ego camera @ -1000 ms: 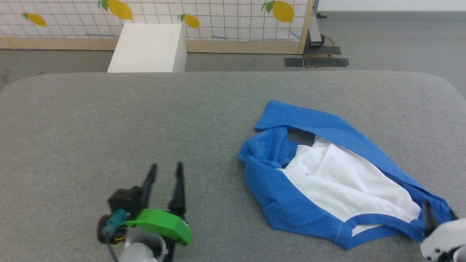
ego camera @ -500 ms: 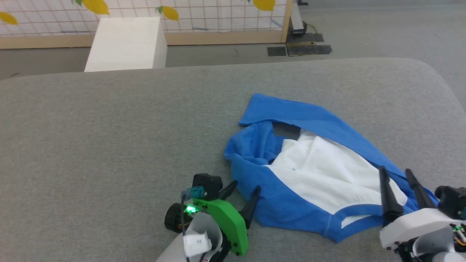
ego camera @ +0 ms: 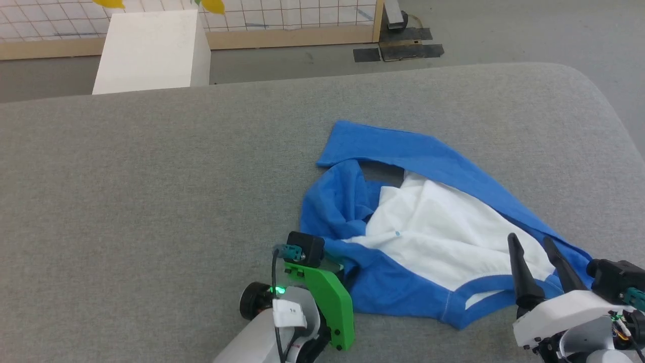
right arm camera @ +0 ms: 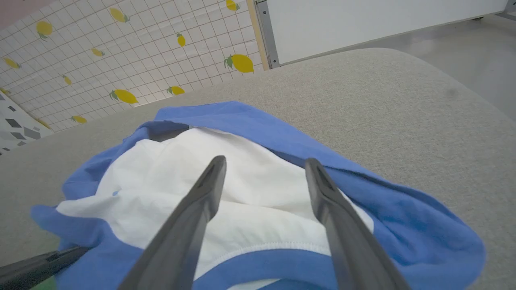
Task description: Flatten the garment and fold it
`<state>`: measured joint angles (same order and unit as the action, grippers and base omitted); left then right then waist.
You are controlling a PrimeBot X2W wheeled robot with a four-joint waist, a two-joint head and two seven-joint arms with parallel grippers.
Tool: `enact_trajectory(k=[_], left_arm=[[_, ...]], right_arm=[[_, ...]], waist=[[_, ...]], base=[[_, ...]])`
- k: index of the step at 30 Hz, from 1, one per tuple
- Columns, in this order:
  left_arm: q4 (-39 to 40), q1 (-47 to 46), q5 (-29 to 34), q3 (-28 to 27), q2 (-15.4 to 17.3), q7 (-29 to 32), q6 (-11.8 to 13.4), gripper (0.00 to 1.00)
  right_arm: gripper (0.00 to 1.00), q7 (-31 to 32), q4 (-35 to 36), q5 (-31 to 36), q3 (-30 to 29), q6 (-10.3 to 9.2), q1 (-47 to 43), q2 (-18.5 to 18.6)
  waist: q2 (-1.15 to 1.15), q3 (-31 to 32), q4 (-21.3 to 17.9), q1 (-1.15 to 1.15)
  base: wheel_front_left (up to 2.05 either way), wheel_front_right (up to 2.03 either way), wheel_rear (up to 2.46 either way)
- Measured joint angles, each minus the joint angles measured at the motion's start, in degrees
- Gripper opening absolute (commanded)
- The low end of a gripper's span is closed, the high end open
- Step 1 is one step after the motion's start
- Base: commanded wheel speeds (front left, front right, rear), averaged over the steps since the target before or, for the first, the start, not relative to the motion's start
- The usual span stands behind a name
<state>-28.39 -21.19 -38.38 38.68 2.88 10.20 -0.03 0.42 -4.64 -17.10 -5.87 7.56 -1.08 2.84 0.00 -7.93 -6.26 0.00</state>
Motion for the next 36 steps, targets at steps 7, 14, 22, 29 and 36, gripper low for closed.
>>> enact_trajectory(k=[7, 14, 22, 29, 36], left_arm=[[1.9, 0.4, 0.0, -5.9, 2.2, -9.2, 3.8, 0.00], [7.9, 7.1, -1.7, -14.1, 10.7, -11.7, 10.7, 0.00], [14.2, 15.0, -3.3, -19.1, 15.6, -10.3, 17.1, 0.00], [16.1, 16.4, -4.9, -20.2, 15.1, -12.9, 16.3, 1.00], [16.6, 16.4, -1.7, -22.7, 13.4, -23.8, 15.7, 1.00]], right_arm=[[1.00, -1.0, 0.2, 0.0, 0.0, 0.00, 0.1, 0.0], [1.00, -0.3, 1.0, 0.5, 0.8, 0.00, 0.1, 0.0], [1.00, 3.6, 0.8, 2.1, 1.4, 0.00, 0.0, 0.0], [1.00, 10.3, -2.4, 2.6, 2.1, 0.00, 2.5, -0.1], [1.00, 24.1, -9.5, 8.6, 0.2, 0.00, 7.4, 0.0]], waist=[[0.00, 0.5, 2.0, 0.00], [0.00, 1.5, 5.1, 0.00], [0.00, 2.0, 9.8, 0.00], [0.00, 1.9, 14.2, 0.00], [0.00, 1.2, 18.5, 0.00]], base=[[0.00, 0.00, 0.00], [0.00, 0.00, 0.00], [0.00, 0.00, 0.00], [0.00, 0.00, 0.00], [0.00, 0.00, 0.00]])
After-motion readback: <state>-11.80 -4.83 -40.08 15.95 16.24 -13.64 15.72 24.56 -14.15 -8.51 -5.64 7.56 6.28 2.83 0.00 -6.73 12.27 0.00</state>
